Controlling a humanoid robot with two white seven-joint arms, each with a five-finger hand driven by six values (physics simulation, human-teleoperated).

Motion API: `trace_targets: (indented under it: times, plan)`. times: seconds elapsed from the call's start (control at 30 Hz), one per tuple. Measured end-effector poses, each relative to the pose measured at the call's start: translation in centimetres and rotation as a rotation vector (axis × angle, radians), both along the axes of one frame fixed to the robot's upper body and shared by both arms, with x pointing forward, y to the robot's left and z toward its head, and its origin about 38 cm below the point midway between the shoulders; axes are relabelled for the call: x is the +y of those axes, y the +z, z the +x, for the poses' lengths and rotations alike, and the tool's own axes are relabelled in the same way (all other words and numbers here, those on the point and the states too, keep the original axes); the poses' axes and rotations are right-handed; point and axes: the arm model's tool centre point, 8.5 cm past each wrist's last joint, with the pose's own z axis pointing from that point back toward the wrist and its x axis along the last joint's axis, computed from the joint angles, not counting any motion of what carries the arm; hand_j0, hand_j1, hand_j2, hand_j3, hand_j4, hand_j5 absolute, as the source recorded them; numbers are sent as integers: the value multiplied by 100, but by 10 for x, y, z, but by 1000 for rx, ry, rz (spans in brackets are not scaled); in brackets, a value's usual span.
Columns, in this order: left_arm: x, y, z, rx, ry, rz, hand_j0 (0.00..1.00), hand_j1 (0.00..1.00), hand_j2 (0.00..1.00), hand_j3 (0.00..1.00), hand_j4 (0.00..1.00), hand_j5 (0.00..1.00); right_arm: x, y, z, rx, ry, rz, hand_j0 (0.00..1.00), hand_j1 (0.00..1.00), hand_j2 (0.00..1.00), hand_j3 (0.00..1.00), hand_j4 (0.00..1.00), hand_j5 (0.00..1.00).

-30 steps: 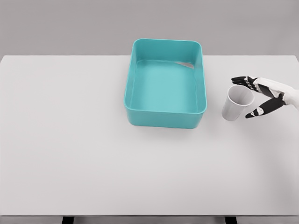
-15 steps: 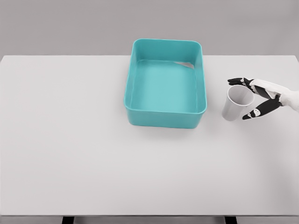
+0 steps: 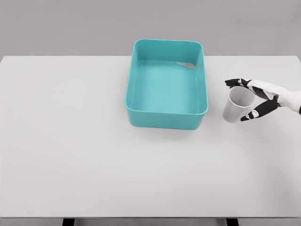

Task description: Put the paper cup into the basket with your right arm

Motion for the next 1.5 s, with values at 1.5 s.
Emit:
trace_targets:
  times: [1.5]
  plan:
    - [0, 0, 0, 0, 0, 0, 100, 100, 100, 100, 100, 100, -4, 34, 8, -102, -14, 78, 79, 79, 79, 79, 79, 79]
